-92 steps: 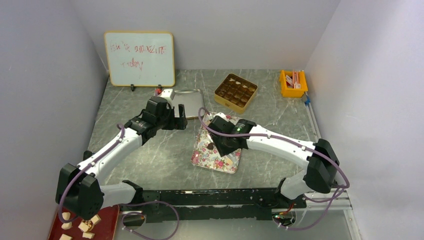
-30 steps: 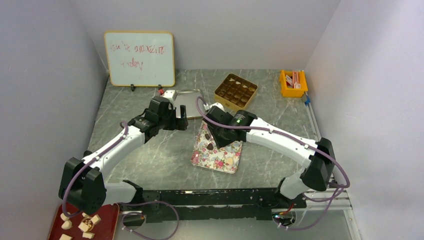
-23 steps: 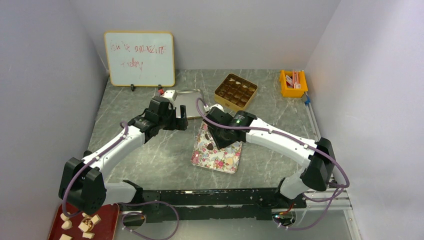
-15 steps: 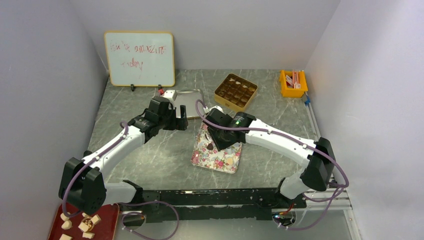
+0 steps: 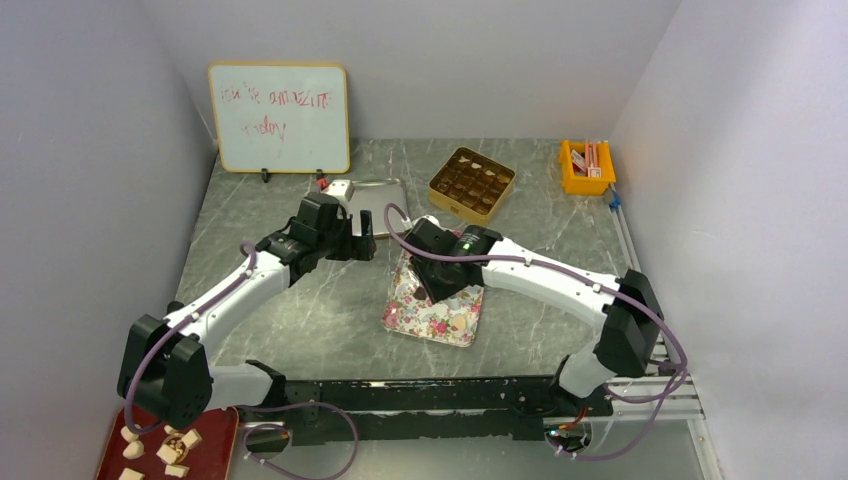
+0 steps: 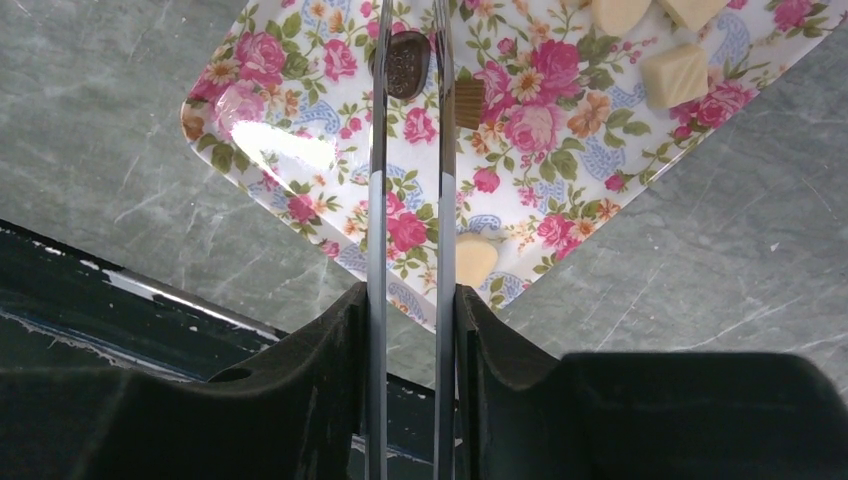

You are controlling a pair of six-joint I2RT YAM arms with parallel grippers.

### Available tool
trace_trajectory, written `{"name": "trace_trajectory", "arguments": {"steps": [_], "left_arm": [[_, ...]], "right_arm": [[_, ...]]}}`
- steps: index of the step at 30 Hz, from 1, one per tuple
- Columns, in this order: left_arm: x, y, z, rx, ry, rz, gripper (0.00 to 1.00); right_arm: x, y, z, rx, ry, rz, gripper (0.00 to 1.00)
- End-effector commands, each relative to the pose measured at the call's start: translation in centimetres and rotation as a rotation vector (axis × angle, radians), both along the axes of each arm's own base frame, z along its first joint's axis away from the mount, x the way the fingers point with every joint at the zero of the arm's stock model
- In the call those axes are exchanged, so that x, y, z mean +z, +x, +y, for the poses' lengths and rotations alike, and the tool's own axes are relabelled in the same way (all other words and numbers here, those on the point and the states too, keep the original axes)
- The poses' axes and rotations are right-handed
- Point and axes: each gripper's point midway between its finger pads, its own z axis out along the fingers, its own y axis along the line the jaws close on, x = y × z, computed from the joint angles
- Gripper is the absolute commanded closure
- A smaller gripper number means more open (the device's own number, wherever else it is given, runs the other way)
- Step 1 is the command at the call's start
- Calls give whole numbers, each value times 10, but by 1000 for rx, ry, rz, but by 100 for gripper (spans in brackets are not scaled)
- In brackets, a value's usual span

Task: Pack the chocolate
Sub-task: Pick up the fake chocolate from the plate.

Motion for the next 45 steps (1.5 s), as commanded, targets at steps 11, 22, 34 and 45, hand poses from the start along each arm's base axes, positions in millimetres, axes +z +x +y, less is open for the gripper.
{"name": "trace_trajectory", "arguments": {"steps": [11, 22, 34, 45], "left_arm": [[5, 13, -8, -32, 8, -40, 0], [3, 18, -8, -35, 20, -44, 0], [4, 17, -3, -17, 24, -45, 0], [9, 15, -6, -8, -9, -46, 0]], "right_arm": [[-6, 21, 10, 7, 0, -31, 63], [-14, 34, 16, 15, 9, -17, 63], [-3, 48, 14, -8, 11, -57, 100], [51, 56, 9, -55, 83, -159, 100]]}}
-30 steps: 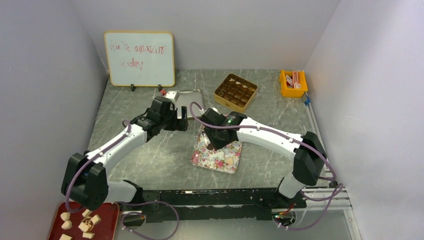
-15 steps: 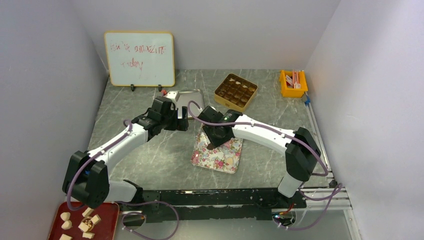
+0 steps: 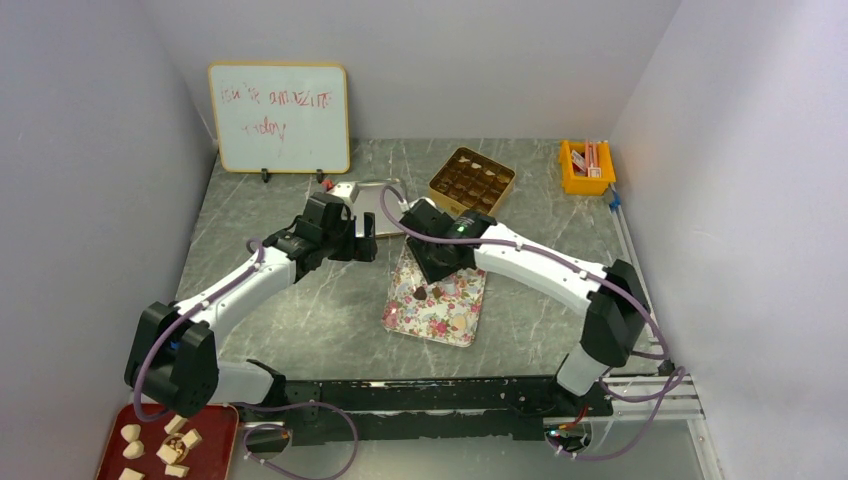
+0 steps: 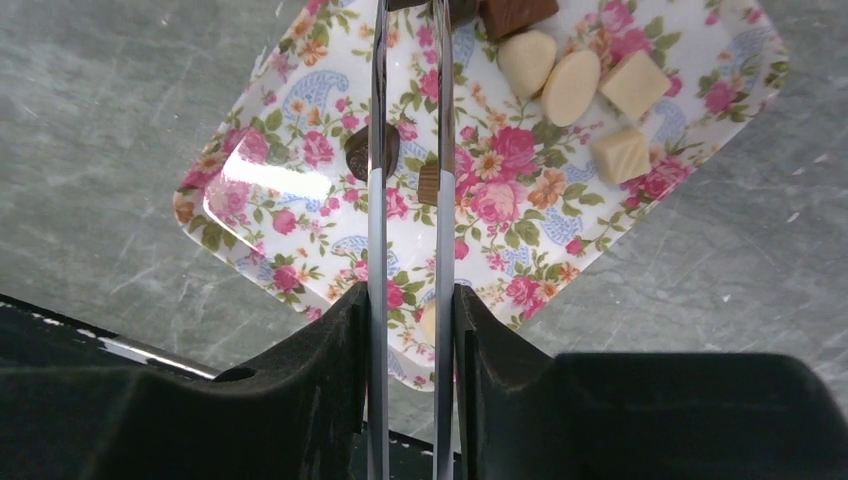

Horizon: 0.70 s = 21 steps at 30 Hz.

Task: Pack the chocolate
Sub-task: Pick up the fake chocolate from the plate.

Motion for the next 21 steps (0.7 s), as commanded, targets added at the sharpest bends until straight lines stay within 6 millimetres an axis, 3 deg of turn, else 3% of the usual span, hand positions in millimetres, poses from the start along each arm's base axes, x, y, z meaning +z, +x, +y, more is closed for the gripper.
{"name": "trace_trajectory", "arguments": {"steps": [1, 6, 12, 18, 21], "left_arm": [[26, 9, -4, 8, -45, -69, 0], [28, 7, -4, 7, -51, -71, 0], [30, 6, -5, 4, -58, -71, 0], [32, 5, -4, 1, -54, -72, 0], [33, 4, -3, 0, -49, -74, 0]], "right_arm": [[58, 13, 1, -43, 100, -128, 100], [80, 23, -12, -96, 92, -202, 100], [93, 69, -60, -263, 74, -297, 100], [90, 120, -110, -403, 22, -370, 100], [80, 140, -125, -445, -10, -370, 100]]}}
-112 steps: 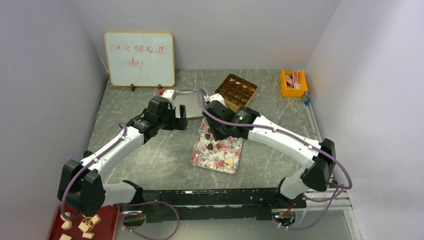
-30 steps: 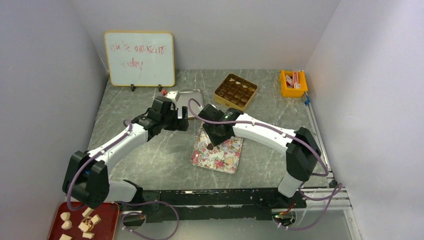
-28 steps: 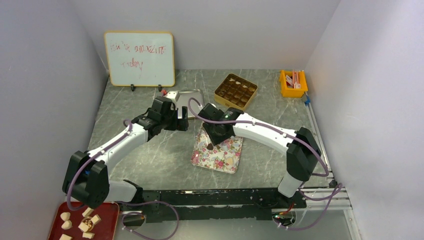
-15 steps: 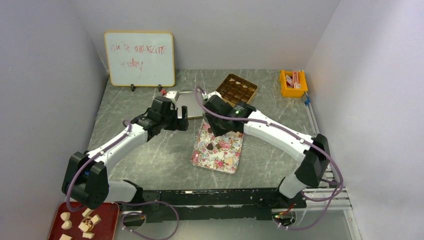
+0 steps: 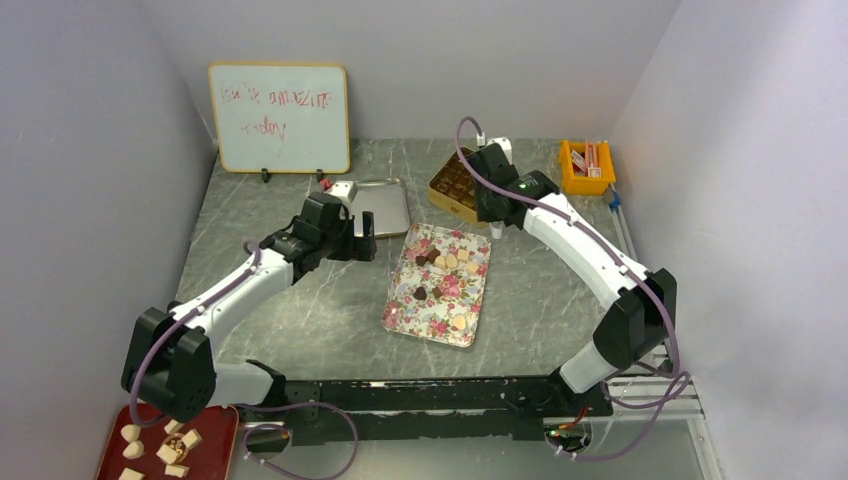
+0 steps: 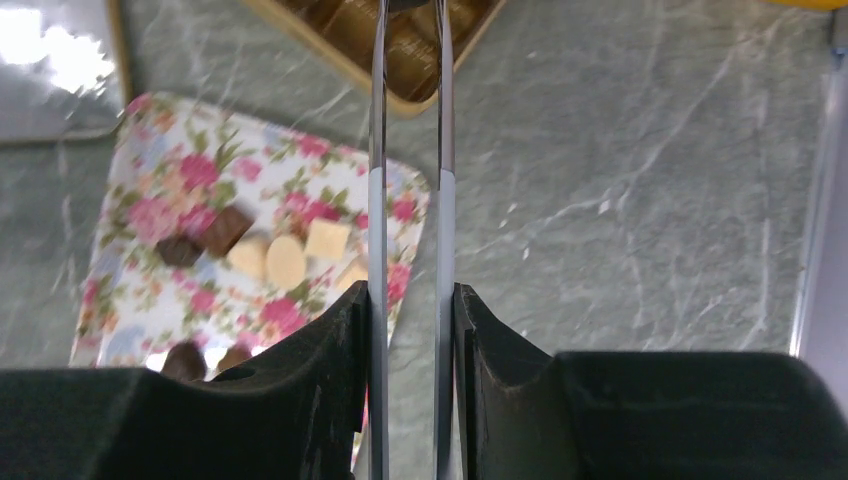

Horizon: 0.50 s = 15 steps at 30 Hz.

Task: Pack the chocolate
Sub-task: Pick up the fake chocolate from the plate.

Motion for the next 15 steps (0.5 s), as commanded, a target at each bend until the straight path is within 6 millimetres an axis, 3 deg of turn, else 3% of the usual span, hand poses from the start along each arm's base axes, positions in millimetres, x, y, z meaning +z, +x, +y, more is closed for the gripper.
{"name": "trace_trajectory", "arguments": {"steps": [1, 7, 15], "left_arm": [[26, 5, -2, -4, -34, -60, 0], [26, 2, 1, -4, -20, -64, 0], [23, 1, 1, -9, -16, -58, 0]], "right_arm": [[6, 38, -18, -61, -29, -87, 100], [-14, 57, -38, -113, -30, -53, 100], [-26, 70, -45, -131, -22, -39, 100]]}}
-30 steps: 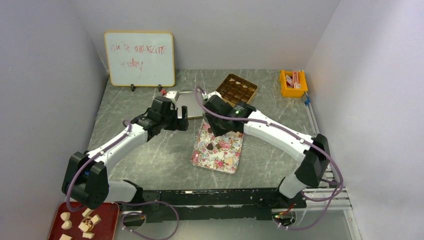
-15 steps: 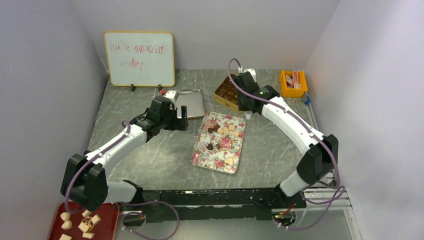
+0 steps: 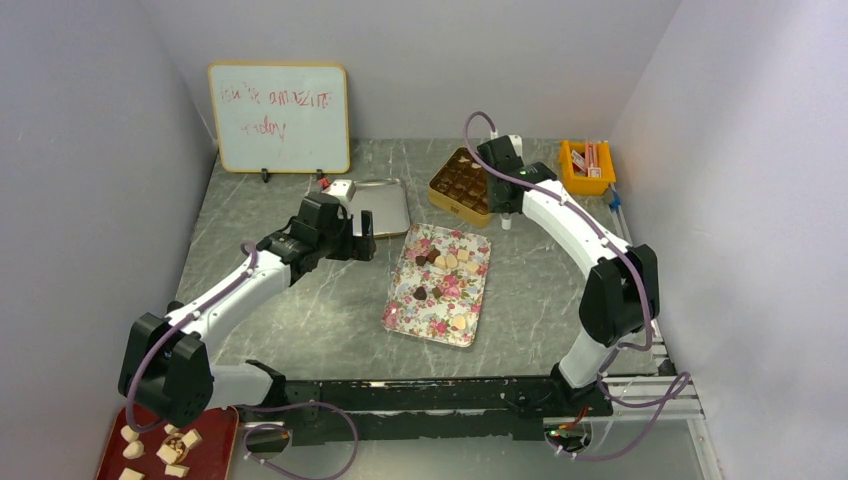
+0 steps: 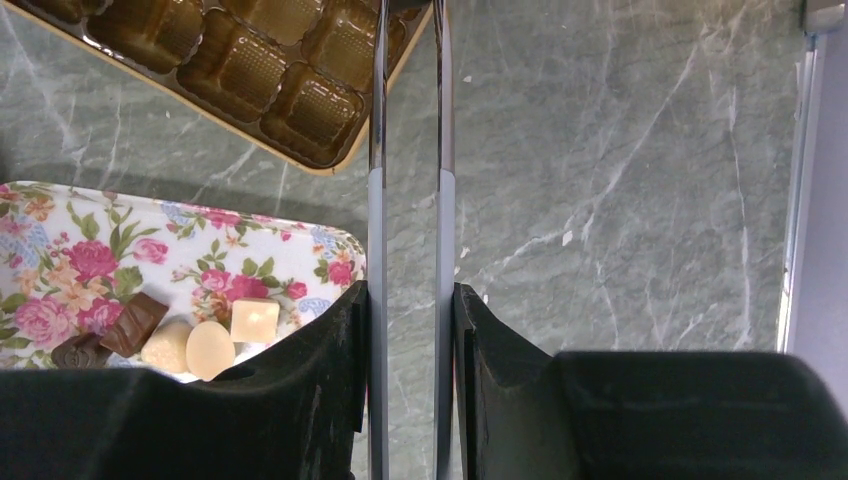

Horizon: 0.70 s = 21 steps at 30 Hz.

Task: Pack the chocolate
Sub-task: Pick up the fake chocolate from the plate, then place the fake chocolate in the packing box.

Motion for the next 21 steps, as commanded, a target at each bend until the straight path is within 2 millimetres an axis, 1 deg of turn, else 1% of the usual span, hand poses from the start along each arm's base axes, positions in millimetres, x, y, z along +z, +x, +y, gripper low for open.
{"name": "trace_trajectory", "arguments": {"steps": [1, 7, 10, 11, 12, 16, 19, 21], "left_arm": [[15, 3, -1, -7, -12, -41, 0], [15, 2, -1, -5, -17, -40, 0], [15, 2, -1, -3, -19, -40, 0], [14, 2, -1, -3, -20, -38, 0], [14, 2, -1, -3, -21, -37, 0], [14, 3, -1, 3, -24, -39, 0], [14, 2, -1, 3, -27, -38, 0], [14, 2, -2, 3, -29, -38, 0]], "right_arm": [[12, 19, 3, 4, 32, -67, 100], [4, 22, 4, 13, 42, -44, 100], [3, 23, 5, 13, 47, -41, 87], [3, 23, 4, 14, 47, -40, 81], [2, 23, 4, 11, 47, -39, 78], [4, 26, 2, 8, 53, -42, 75], [2, 27, 1, 10, 55, -37, 70], [2, 28, 1, 12, 58, -37, 69]]}}
